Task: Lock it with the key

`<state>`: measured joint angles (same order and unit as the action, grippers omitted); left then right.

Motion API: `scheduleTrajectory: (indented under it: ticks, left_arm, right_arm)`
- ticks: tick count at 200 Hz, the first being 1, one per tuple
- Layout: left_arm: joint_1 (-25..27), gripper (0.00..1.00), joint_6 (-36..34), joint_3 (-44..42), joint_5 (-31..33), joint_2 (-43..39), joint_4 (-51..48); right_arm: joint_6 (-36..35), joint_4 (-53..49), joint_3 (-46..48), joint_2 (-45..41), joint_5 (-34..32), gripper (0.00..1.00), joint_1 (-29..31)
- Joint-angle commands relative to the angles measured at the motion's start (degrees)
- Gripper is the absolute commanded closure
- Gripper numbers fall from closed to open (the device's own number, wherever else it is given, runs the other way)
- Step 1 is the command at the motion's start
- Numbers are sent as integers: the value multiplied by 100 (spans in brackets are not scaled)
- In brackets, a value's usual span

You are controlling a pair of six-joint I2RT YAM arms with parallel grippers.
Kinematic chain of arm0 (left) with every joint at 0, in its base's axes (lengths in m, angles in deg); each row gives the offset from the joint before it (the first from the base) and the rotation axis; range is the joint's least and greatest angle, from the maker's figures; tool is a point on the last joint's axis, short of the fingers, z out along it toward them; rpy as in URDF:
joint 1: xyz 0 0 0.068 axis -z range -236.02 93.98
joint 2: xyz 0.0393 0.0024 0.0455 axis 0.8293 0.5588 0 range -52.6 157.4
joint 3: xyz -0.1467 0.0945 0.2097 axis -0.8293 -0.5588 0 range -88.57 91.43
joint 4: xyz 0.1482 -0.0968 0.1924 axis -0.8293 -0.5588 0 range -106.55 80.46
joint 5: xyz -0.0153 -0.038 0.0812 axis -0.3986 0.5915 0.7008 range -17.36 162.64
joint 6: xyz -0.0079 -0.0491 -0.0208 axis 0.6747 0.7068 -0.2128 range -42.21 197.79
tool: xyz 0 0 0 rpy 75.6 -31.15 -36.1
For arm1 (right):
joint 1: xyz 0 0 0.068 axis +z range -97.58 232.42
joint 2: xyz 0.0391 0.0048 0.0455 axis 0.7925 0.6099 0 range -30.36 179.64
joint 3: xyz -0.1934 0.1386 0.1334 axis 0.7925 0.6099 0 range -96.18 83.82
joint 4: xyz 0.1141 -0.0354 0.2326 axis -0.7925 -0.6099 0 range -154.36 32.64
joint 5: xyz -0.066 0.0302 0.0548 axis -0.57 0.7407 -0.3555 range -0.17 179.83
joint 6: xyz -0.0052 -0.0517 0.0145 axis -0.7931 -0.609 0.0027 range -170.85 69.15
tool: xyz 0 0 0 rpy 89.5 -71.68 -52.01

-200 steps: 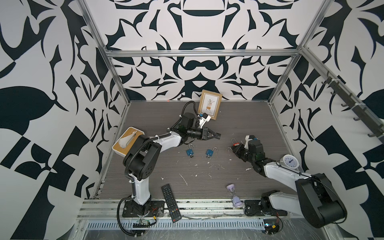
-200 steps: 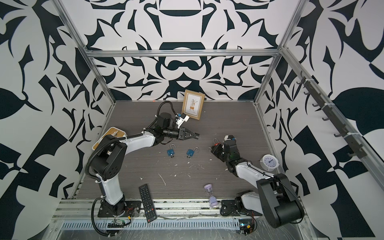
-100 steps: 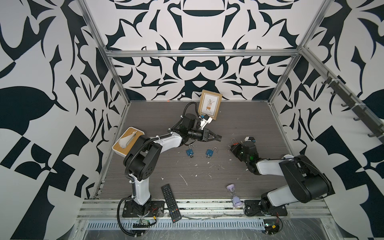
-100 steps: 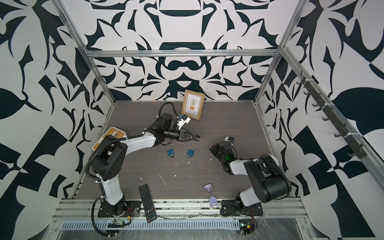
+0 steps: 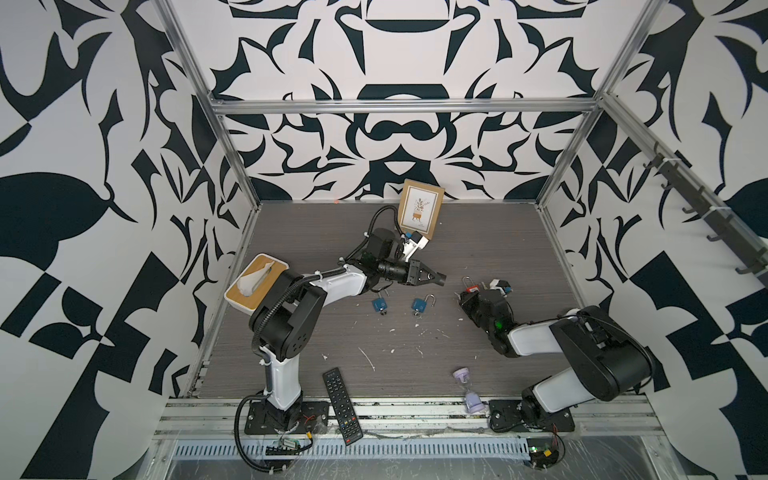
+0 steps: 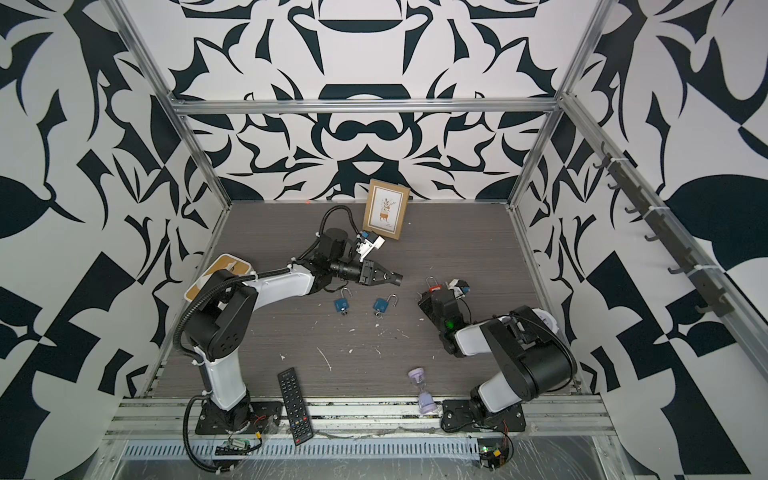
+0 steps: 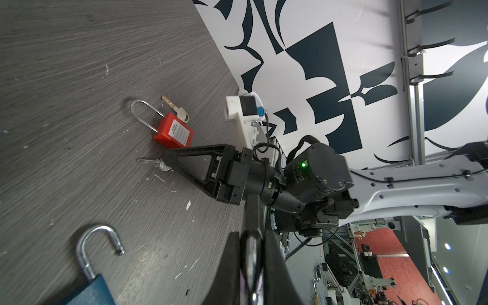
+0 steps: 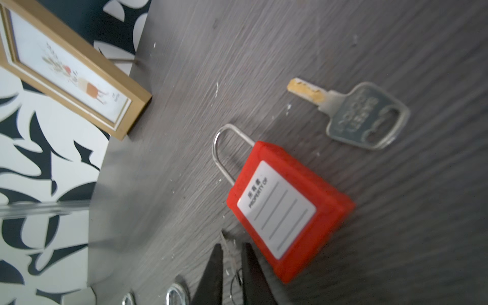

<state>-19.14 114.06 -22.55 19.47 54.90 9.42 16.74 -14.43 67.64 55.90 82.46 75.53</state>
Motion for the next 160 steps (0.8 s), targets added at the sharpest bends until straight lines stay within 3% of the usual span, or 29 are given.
scheduleTrajectory:
  ticks: [1,30,52,100,133,160]
  left_arm:
    - [56,100,-480,291,-52,117,-456]
    - [95,100,-925,574,-36,216,-1099]
    - [151,100,-1679,966,85,349,-2056]
    - [404,100,-3715,2414,711,1213,-4804]
    - [425,100,-4200,3230,563,1913,-5601]
    - [485,100,-4558,3958,701,2471,-6265]
  right_arm:
    - [-104,-198,-2,-274,-223,77,18]
    - [-150,-319,-2,-481,-169,76,18]
    - [-170,-565,171,-1084,-190,76,18]
    - [-1420,-3283,-154,-3784,-630,77,-27]
    - [-2188,-4486,-665,-4322,326,78,-452]
    - [-2278,-4446,-738,-4091,675,78,-483]
